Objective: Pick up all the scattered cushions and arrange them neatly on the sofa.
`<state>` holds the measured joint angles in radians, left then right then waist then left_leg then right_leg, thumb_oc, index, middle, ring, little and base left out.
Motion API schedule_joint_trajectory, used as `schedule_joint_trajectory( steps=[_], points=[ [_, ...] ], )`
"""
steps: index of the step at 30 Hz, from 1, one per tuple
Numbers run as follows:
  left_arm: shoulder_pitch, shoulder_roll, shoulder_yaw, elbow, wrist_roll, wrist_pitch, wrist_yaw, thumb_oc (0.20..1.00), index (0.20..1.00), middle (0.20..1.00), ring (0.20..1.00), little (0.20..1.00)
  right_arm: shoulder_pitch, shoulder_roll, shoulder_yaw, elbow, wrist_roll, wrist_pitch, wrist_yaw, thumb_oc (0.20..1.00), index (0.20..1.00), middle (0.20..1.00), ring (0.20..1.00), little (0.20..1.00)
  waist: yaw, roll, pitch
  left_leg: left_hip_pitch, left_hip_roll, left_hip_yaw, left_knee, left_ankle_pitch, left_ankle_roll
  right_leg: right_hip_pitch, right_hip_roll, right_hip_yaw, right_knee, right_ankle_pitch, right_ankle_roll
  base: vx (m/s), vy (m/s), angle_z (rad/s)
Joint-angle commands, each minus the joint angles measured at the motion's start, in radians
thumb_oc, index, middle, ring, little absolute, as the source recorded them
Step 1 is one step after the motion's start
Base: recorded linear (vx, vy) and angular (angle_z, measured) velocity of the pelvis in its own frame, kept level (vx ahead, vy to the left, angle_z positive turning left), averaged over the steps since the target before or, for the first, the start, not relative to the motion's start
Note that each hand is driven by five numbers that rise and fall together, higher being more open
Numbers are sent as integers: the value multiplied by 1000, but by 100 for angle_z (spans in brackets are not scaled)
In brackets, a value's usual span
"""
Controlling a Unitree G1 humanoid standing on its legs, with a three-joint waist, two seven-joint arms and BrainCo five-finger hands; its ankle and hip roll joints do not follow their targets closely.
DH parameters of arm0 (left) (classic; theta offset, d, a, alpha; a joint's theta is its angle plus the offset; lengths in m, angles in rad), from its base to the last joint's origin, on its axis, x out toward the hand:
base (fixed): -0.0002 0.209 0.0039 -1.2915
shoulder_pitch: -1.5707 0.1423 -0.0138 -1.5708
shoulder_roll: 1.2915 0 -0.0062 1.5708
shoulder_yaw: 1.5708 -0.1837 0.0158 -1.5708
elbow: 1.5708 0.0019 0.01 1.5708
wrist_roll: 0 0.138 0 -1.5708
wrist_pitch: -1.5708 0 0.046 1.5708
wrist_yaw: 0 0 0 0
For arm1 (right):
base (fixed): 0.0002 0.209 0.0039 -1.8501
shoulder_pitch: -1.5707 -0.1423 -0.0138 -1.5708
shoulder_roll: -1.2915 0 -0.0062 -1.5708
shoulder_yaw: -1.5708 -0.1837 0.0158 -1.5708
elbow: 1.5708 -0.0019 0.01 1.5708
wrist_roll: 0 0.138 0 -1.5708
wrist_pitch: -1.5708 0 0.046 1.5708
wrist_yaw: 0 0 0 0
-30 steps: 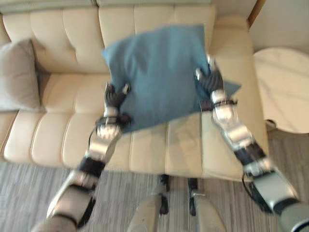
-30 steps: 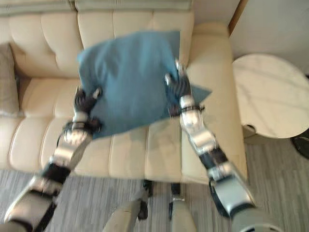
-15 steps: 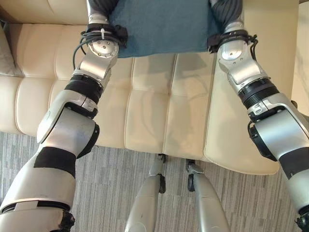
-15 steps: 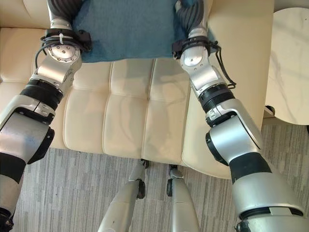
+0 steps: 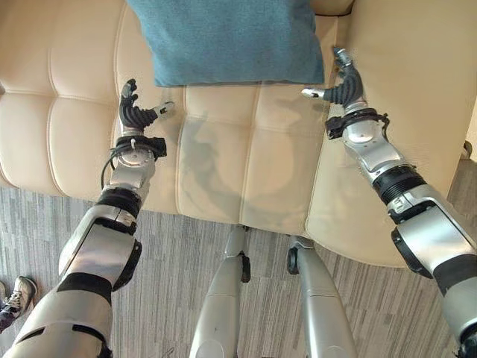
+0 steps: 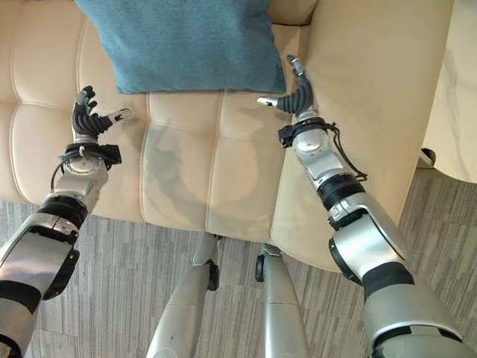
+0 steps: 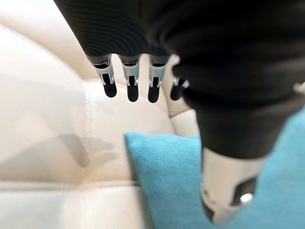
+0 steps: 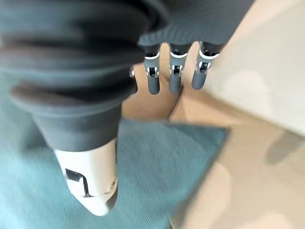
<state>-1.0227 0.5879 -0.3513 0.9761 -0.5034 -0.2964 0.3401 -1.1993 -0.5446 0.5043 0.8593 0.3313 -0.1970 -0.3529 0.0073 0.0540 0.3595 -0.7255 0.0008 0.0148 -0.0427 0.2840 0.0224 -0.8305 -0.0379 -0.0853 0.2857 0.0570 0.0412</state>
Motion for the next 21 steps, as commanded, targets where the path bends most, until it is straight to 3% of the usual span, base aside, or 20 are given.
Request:
schedule_joint_trajectory(
  steps=[1, 3, 7, 8, 12, 17, 21],
  points=[
    [-59, 70, 23, -170, 23, -107, 12, 1000, 1000, 1000, 1000, 1000, 19, -12, -65, -171, -48, -90, -9, 1000, 1000, 1000, 1000, 1000, 8, -34, -6, 109, -19, 46, -18, -136, -101, 146, -40, 23, -261, 59, 115, -26, -2, -5],
    [79, 71, 83, -320, 13, -124, -21, 1000, 1000, 1000, 1000, 1000, 165, -38, -125, -319, -51, -107, 36, 1000, 1000, 1000, 1000, 1000, 1, -46, -11, 149, -20, 53, 17, -165, -94, 192, -43, 22, -256, 50, 110, 9, -5, -10],
    [360, 35, 172, -487, -14, -114, -116, 1000, 1000, 1000, 1000, 1000, 447, -44, -229, -482, -36, -112, 124, 1000, 1000, 1000, 1000, 1000, -17, -67, -16, 236, -26, 65, 85, -224, -77, 294, -55, 21, -229, 27, 99, 39, -5, -11],
    [365, 35, 173, -491, -13, -113, -115, 1000, 1000, 1000, 1000, 1000, 451, -43, -230, -486, -36, -111, 124, 1000, 1000, 1000, 1000, 1000, -18, -68, -18, 235, -27, 65, 84, -220, -76, 293, -56, 22, -232, 31, 99, 56, -2, 2],
    [772, -57, 257, -615, 23, -66, -243, 1000, 1000, 1000, 1000, 1000, 891, -14, -351, -642, -9, -110, 289, 1000, 1000, 1000, 1000, 1000, -44, -93, -69, 368, -27, 83, 104, -270, -61, 451, -70, 4, -233, 3, 100, 119, 25, -5],
    [1011, -95, 308, -572, 96, -25, -315, 1000, 1000, 1000, 1000, 1000, 1157, -3, -401, -628, -24, -81, 401, 1000, 1000, 1000, 1000, 1000, -67, -97, -148, 468, -23, 97, 82, -281, -55, 549, -72, -5, -255, -7, 110, 103, 55, -5],
    [1160, -111, 290, -422, 303, 19, -339, 1000, 1000, 1000, 1000, 1000, 1313, 34, -385, -449, -150, -49, 443, 1000, 1000, 1000, 1000, 1000, -90, -96, -232, 579, -26, 106, 55, -299, -50, 640, -64, 9, -268, -15, 116, 96, 119, -4]
  ],
)
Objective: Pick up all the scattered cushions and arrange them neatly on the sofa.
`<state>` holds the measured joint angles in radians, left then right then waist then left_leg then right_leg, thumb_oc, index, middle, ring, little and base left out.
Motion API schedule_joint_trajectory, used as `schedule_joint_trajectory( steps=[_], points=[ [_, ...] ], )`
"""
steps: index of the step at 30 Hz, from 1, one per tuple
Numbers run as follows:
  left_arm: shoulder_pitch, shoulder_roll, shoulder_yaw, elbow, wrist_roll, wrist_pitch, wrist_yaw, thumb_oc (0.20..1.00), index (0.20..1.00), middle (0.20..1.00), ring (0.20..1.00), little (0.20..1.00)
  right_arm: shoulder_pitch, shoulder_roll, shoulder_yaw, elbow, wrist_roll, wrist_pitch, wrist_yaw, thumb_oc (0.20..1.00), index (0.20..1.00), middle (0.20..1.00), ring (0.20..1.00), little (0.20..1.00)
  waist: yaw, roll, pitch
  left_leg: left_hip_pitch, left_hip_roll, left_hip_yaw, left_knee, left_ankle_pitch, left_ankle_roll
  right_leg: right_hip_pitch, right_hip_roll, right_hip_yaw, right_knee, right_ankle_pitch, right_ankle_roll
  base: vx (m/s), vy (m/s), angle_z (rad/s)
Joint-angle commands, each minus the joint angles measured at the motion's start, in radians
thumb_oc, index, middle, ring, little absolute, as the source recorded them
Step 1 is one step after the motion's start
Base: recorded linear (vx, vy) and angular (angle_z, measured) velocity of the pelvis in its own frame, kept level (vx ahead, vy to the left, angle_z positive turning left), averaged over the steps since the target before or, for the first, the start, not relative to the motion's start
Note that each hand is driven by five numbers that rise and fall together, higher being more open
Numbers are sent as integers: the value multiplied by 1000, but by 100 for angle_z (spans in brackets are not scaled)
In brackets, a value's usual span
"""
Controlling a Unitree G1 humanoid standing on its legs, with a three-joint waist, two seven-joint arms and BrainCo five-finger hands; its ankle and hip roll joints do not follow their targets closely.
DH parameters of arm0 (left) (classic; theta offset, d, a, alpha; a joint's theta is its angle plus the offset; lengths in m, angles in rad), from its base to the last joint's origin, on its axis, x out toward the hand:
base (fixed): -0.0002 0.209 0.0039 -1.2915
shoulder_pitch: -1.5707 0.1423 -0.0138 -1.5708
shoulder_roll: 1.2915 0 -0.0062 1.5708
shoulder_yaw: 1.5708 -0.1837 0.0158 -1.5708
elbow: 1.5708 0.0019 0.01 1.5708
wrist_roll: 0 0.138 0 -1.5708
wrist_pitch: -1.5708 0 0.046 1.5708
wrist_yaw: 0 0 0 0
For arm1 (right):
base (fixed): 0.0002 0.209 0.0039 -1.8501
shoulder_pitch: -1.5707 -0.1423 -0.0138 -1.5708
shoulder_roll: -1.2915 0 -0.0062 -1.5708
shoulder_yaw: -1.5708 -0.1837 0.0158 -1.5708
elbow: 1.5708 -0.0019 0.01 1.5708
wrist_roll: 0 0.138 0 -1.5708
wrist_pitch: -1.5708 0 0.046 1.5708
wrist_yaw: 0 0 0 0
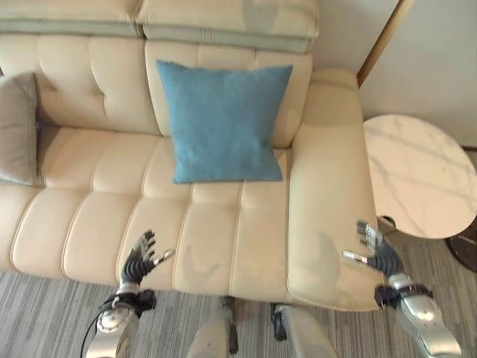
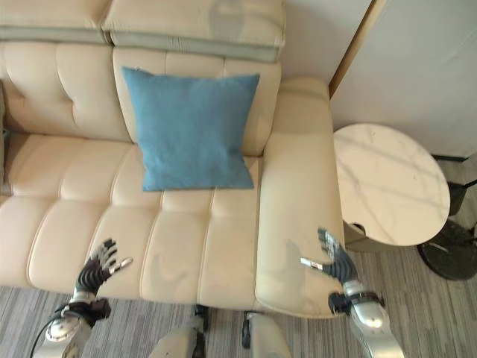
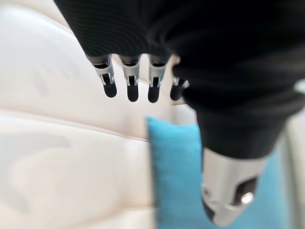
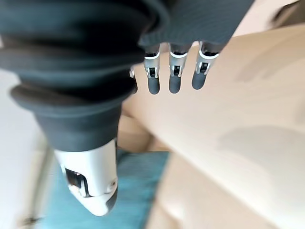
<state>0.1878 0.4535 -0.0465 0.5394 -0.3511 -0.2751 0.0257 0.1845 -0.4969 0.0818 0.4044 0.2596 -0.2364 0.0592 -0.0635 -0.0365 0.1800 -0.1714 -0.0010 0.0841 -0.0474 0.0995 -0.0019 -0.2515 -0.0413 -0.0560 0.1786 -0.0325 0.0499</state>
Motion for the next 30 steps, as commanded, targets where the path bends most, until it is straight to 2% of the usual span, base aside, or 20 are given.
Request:
schedule_joint_trajectory(
  steps=[1, 2, 5, 7, 9, 11, 14, 15, 17, 19, 21, 22, 23, 24, 25, 26, 27, 28, 29, 30],
  points=[
    [-50, 23, -15, 15, 152, -3, -24, 1000, 1000, 1000, 1000, 1000, -70, -13, 38, 6, -79, -10, 30, 1000, 1000, 1000, 1000, 1000, -18, -6, -51, 28, -24, 37, 59, -115, -25, 64, -60, -20, -162, 74, 108, 87, 88, -12],
    [-26, 13, -16, 54, 182, 5, -29, 1000, 1000, 1000, 1000, 1000, -42, 1, 36, 54, -103, -3, 31, 1000, 1000, 1000, 1000, 1000, -22, -8, -73, 65, -26, 38, 53, -124, -23, 95, -59, -17, -162, 69, 107, 53, 54, -13],
    [-3, 12, -14, 78, 215, 6, -21, 1000, 1000, 1000, 1000, 1000, -14, 16, 24, 95, -106, 9, 31, 1000, 1000, 1000, 1000, 1000, -29, -9, -85, 108, -29, 48, 39, -136, -19, 124, -56, -7, -170, 71, 110, 16, 99, -9],
    [6, 6, -9, 94, 218, 3, -9, 1000, 1000, 1000, 1000, 1000, -16, 36, 26, 133, -105, 15, 23, 1000, 1000, 1000, 1000, 1000, -31, -10, -80, 133, -20, 76, 31, -133, -11, 108, -45, 10, -115, 83, 124, -140, 81, -31],
    [-9, 12, -13, 81, 216, 5, 2, 1000, 1000, 1000, 1000, 1000, -37, 47, 28, 153, -93, 16, 12, 1000, 1000, 1000, 1000, 1000, -23, -2, -59, 115, 1, 84, 41, -118, -6, 88, -30, -3, -1, 40, 125, -242, 4, -53],
    [-21, 17, -19, 71, 216, 12, 8, 1000, 1000, 1000, 1000, 1000, -40, 62, 35, 143, -83, 21, 9, 1000, 1000, 1000, 1000, 1000, -13, 7, -47, 105, 21, 88, 41, -99, -1, 103, -24, -26, 117, -24, 111, -244, -17, -30],
    [-19, 10, -18, 70, 212, 16, 13, 1000, 1000, 1000, 1000, 1000, -43, 73, 33, 151, -76, 21, 3, 1000, 1000, 1000, 1000, 1000, 4, 9, -63, 94, 30, 99, 29, -85, 1, 144, -30, -48, 176, -55, 103, -127, -60, -5],
    [-11, -2, -19, 75, 206, 20, 12, 1000, 1000, 1000, 1000, 1000, -41, 84, 26, 151, -72, 23, -4, 1000, 1000, 1000, 1000, 1000, 22, -9, -81, 81, 22, 108, 34, -78, -1, 222, -34, -48, 141, -59, 103, -195, -149, -20],
    [-16, -20, -20, 79, 197, 21, 24, 1000, 1000, 1000, 1000, 1000, -51, 88, 38, 152, -72, 22, -9, 1000, 1000, 1000, 1000, 1000, 37, -21, -86, 41, 28, 112, 46, -50, -14, 232, -7, -21, 79, -66, 89, -193, -175, -38],
    [-13, -32, -23, 75, 185, 17, 25, 1000, 1000, 1000, 1000, 1000, -53, 82, 45, 135, -69, 18, -18, 1000, 1000, 1000, 1000, 1000, 44, -31, -87, 1, 32, 114, 65, -36, -21, 267, 17, 11, -52, -102, 64, -146, -138, -25],
    [-8, -38, -24, 70, 186, 17, 23, 1000, 1000, 1000, 1000, 1000, -49, 73, 46, 124, -65, 15, -16, 1000, 1000, 1000, 1000, 1000, 48, -34, -85, -17, 38, 110, 70, -27, -28, 280, 24, 15, -101, -106, 55, -119, -131, -20],
    [-11, -41, -25, 69, 184, 19, 21, 1000, 1000, 1000, 1000, 1000, -46, 64, 41, 114, -62, 11, -18, 1000, 1000, 1000, 1000, 1000, 47, -33, -82, -36, 44, 105, 71, -11, -39, 281, 30, 13, -134, -100, 48, -320, -219, -13],
    [-30, -43, -31, 71, 171, 17, 21, 1000, 1000, 1000, 1000, 1000, -51, 46, 39, 115, -60, 13, -27, 1000, 1000, 1000, 1000, 1000, 47, -31, -58, -83, 50, 85, 102, 7, -64, 262, 33, 11, -148, -84, 40, -367, -175, 3],
    [-36, -44, -32, 70, 169, 17, 20, 1000, 1000, 1000, 1000, 1000, -57, 35, 38, 113, -63, 16, -29, 1000, 1000, 1000, 1000, 1000, 47, -33, -46, -89, 39, 56, 129, -14, -66, 249, 29, 7, -145, -75, 38, -308, -113, 14],
    [-36, -44, -32, 70, 169, 17, 20, 1000, 1000, 1000, 1000, 1000, -57, 35, 38, 113, -63, 16, -29, 1000, 1000, 1000, 1000, 1000, 47, -33, -46, -90, 39, 55, 129, -14, -66, 248, 30, 7, -145, -75, 38, -262, -62, 18],
    [-30, -46, -35, 61, 172, 13, 16, 1000, 1000, 1000, 1000, 1000, -54, 20, 34, 100, -64, 13, -26, 1000, 1000, 1000, 1000, 1000, 41, -42, -41, -79, 4, -6, 186, -76, -57, 229, 15, 7, -146, -60, 38, -186, -43, 23],
    [-27, -47, -35, 63, 171, 14, 12, 1000, 1000, 1000, 1000, 1000, -54, 17, 32, 104, -59, 13, -22, 1000, 1000, 1000, 1000, 1000, 37, -45, -41, -63, -8, -23, 217, -113, -55, 226, 8, 7, -139, -55, 39, -189, -44, 7],
    [-27, -47, -35, 63, 171, 14, 12, 1000, 1000, 1000, 1000, 1000, -54, 17, 32, 104, -59, 13, -22, 1000, 1000, 1000, 1000, 1000, 36, -45, -43, -66, -8, -24, 216, -111, -55, 223, 8, 7, -140, -54, 39, -84, -10, 6],
    [-11, -53, -25, 62, 157, 14, 5, 1000, 1000, 1000, 1000, 1000, -51, 17, 29, 108, -58, 15, -18, 1000, 1000, 1000, 1000, 1000, 33, -44, -48, -21, -22, -57, 224, -155, -49, 213, 9, 13, -132, -52, 38, -23, 8, 5],
    [-3, -56, -21, 63, 156, 16, 2, 1000, 1000, 1000, 1000, 1000, -43, 20, 27, 110, -62, 12, -13, 1000, 1000, 1000, 1000, 1000, 26, -35, -60, 20, -16, -63, 193, -163, -45, 212, 19, 15, -132, -56, 37, -18, 7, 10]
  ],
)
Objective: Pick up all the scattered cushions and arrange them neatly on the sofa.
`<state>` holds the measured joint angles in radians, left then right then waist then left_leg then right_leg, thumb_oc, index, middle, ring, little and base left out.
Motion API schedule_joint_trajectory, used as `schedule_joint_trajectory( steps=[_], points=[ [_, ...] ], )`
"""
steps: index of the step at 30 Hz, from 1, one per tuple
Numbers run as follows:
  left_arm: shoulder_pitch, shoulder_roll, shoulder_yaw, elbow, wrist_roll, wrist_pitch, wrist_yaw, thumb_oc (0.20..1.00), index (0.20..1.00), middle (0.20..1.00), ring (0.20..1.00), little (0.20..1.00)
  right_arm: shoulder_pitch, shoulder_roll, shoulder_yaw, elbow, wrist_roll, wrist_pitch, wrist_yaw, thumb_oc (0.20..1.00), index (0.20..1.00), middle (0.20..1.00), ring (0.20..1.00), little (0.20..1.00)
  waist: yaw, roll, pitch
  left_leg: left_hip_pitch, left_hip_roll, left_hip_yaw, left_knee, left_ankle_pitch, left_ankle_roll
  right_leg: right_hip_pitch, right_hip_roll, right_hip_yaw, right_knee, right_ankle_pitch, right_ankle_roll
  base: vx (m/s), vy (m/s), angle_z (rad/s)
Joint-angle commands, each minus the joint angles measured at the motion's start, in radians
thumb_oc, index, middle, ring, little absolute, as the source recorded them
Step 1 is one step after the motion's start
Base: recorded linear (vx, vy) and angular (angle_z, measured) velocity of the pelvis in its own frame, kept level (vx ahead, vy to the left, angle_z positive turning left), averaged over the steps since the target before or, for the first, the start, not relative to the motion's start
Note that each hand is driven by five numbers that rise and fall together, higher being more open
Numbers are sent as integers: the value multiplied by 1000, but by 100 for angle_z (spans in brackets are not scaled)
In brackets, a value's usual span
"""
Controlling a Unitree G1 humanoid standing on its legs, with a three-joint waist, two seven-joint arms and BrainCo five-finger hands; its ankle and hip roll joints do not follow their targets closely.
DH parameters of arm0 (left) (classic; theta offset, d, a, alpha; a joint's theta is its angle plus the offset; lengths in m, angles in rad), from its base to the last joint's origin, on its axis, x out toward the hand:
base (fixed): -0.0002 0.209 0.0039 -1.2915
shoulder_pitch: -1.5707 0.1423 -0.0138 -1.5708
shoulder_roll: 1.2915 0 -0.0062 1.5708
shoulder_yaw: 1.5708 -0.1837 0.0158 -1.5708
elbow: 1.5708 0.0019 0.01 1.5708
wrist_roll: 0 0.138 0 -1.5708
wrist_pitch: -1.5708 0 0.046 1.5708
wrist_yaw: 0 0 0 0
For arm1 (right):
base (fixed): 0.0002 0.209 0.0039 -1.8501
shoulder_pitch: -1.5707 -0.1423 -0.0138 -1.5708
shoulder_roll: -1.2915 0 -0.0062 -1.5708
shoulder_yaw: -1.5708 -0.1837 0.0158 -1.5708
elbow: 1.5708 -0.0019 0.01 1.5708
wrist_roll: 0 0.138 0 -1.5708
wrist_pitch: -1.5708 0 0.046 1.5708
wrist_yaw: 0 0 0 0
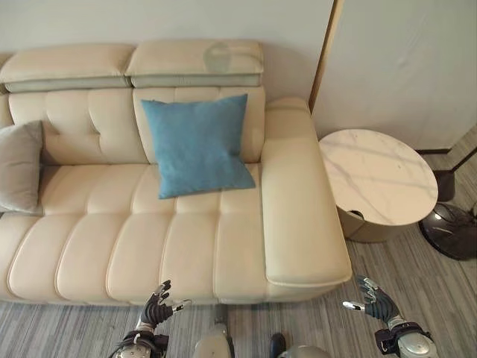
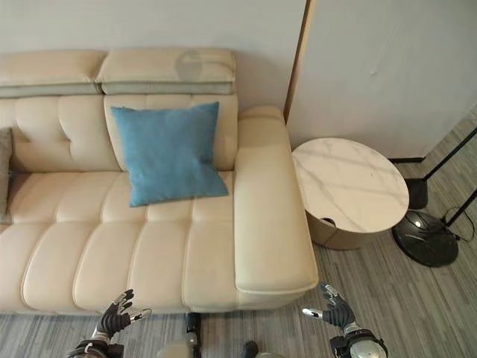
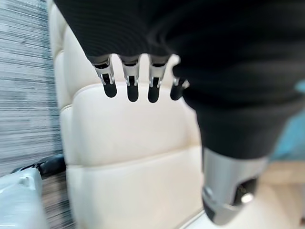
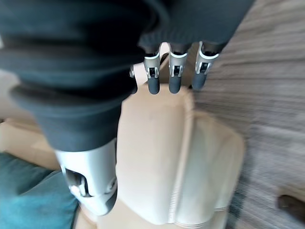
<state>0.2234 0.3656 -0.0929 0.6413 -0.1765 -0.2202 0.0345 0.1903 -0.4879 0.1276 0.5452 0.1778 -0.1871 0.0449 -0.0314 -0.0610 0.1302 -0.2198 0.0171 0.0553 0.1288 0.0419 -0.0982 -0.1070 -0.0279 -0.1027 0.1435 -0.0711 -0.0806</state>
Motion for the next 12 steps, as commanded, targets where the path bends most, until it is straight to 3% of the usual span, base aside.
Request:
schedule_joint_trajectory(
  steps=[1, 6, 12],
  points=[
    [-38, 31, 26, -39, -19, -39, -7, 1000, 1000, 1000, 1000, 1000, -49, 11, -19, -31, 20, -37, 1, 1000, 1000, 1000, 1000, 1000, -6, -11, -8, 75, -34, -34, 13, -104, 51, 72, 5, 62, -97, -18, 167, 47, 19, 4],
    [-36, 44, 28, -21, 0, -37, 1, 1000, 1000, 1000, 1000, 1000, -22, 22, -27, -11, 17, -36, 1, 1000, 1000, 1000, 1000, 1000, -20, -1, -41, 151, -14, -30, -90, -72, 51, 97, 10, 26, -107, -20, 164, 30, 35, 18],
    [-27, 51, 41, -20, 7, -34, 1, 1000, 1000, 1000, 1000, 1000, -16, 33, -32, 17, 18, -30, -2, 1000, 1000, 1000, 1000, 1000, -16, -3, -67, 211, -17, -34, -170, -55, 54, 127, 11, 30, -123, -13, 170, 29, 49, 4]
  ],
)
